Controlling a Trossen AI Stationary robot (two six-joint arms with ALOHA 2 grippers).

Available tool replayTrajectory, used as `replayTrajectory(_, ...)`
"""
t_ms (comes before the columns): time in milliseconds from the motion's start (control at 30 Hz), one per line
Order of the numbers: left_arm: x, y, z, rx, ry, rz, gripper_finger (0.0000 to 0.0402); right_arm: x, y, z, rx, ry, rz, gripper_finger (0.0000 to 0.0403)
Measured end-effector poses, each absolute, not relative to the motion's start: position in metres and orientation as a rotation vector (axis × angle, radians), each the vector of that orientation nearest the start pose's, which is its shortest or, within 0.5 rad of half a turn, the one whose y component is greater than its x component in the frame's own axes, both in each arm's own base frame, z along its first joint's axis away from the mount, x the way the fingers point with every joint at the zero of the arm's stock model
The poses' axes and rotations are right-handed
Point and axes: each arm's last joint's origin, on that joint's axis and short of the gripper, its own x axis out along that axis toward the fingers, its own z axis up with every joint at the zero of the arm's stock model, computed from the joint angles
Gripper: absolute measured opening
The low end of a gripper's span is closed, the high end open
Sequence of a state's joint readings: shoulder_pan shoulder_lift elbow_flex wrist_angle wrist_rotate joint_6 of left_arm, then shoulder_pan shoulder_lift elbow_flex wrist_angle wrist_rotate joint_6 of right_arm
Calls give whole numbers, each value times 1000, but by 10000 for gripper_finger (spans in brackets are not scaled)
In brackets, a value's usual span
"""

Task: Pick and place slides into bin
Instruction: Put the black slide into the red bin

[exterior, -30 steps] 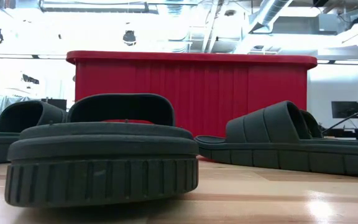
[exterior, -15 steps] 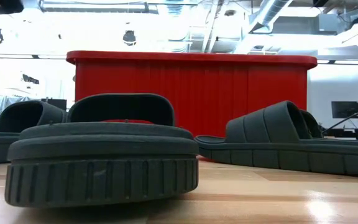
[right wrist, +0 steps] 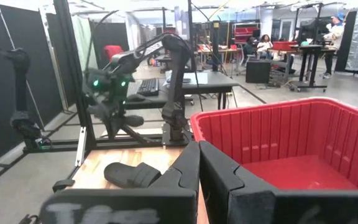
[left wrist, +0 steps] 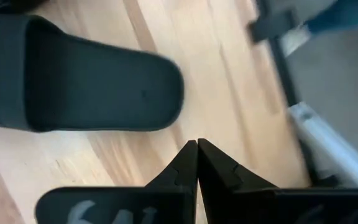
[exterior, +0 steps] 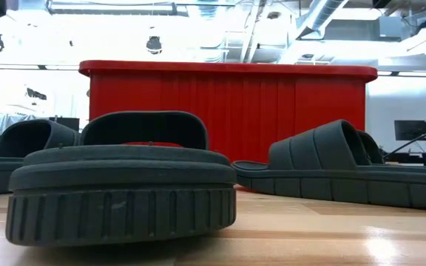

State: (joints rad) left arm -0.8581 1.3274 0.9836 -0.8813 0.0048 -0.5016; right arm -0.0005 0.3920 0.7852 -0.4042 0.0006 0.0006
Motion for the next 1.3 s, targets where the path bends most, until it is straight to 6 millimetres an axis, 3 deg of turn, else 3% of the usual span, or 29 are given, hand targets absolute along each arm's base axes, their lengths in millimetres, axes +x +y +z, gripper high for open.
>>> replayTrajectory(200,168,-194,212,280,1360,-455,0,76,0,353,0,11,-1,0)
replayTrajectory(367,172,-198,199,336,1399,-458,0,76,0,353,0,11,-1,0)
replayTrajectory(567,174,-197,197,389,1357,-401,22,76,0,353,0,11,-1,0)
replayTrajectory(1033,173,-213,199,334,1268,-487,143,76,0,353,1,10,-1,0)
replayTrajectory(1300,176,-215,200,360,1180,-417,169,76,0,353,1,10,-1,0)
